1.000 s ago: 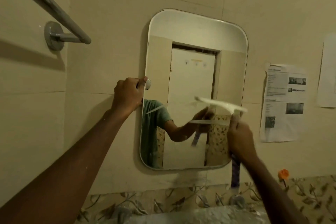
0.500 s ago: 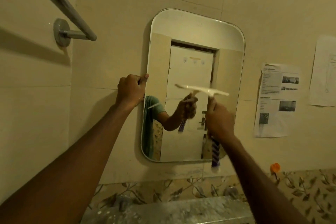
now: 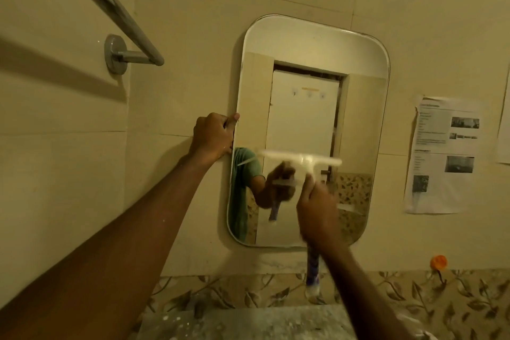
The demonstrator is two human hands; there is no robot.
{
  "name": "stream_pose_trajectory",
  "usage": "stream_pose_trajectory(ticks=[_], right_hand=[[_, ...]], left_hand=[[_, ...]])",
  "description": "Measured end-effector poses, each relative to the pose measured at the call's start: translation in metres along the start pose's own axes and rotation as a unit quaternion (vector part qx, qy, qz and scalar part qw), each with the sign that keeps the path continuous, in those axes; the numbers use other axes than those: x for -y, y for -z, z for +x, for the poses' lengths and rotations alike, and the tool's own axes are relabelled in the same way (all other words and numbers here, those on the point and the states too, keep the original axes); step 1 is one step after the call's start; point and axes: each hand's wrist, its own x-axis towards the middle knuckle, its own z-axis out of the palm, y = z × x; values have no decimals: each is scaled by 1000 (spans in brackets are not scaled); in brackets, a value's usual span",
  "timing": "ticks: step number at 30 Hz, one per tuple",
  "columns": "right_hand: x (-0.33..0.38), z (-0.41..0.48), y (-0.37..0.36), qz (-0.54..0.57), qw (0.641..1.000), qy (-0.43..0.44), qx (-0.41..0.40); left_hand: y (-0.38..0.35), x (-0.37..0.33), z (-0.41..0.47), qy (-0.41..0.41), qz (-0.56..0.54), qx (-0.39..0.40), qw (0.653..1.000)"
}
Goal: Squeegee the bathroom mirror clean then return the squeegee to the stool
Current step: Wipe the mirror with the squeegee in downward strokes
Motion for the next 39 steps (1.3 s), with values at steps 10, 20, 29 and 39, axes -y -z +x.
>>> stream_pose_trajectory(ticks=[10,20,29,39], right_hand=[[43,21,23,-2,999,36,10],[19,-46,-6,-26,993,-28,108],[16,-51,-30,-53,993,-6,109],[22,4,28,-26,998,24,48]], left_hand=[[9,-6,5,42,-61,59,996],[9,-7,6,57,-77,72,993],[8,-5,7,53,-64,64,995],[-2,6,-21,42,11,48,998]])
